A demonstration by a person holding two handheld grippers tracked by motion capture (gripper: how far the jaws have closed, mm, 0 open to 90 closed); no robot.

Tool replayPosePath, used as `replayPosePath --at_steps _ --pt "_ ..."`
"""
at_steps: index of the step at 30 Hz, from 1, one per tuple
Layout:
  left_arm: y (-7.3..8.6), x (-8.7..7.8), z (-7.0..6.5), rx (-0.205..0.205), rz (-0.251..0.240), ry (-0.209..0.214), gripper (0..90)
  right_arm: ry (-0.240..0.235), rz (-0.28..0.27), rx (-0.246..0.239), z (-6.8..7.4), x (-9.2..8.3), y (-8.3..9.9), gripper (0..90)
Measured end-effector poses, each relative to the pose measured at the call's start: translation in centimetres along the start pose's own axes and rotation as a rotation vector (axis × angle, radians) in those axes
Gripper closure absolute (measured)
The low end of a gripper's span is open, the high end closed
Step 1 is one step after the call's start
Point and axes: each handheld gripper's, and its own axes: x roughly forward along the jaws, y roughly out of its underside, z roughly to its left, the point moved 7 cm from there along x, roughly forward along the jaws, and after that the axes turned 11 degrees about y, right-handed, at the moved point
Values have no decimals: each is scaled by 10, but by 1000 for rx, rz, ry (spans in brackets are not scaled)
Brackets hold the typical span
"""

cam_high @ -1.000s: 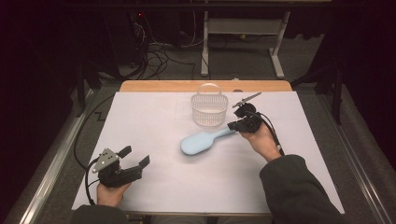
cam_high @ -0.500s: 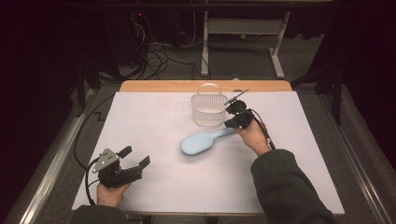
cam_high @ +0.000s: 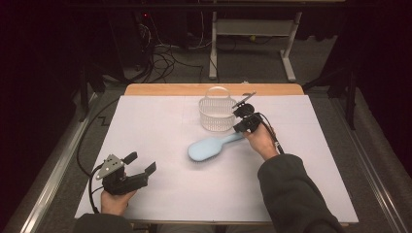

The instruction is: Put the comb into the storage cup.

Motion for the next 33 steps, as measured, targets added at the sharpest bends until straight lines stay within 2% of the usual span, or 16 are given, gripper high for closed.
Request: replayPosePath --at_steps 14,33 --pt "0 -1 0 1 -1 4 150 -1 20 -16 5 4 2 900" --pt "0 0 0 0 5 7 151 -33 31 -67 16 -7 16 900"
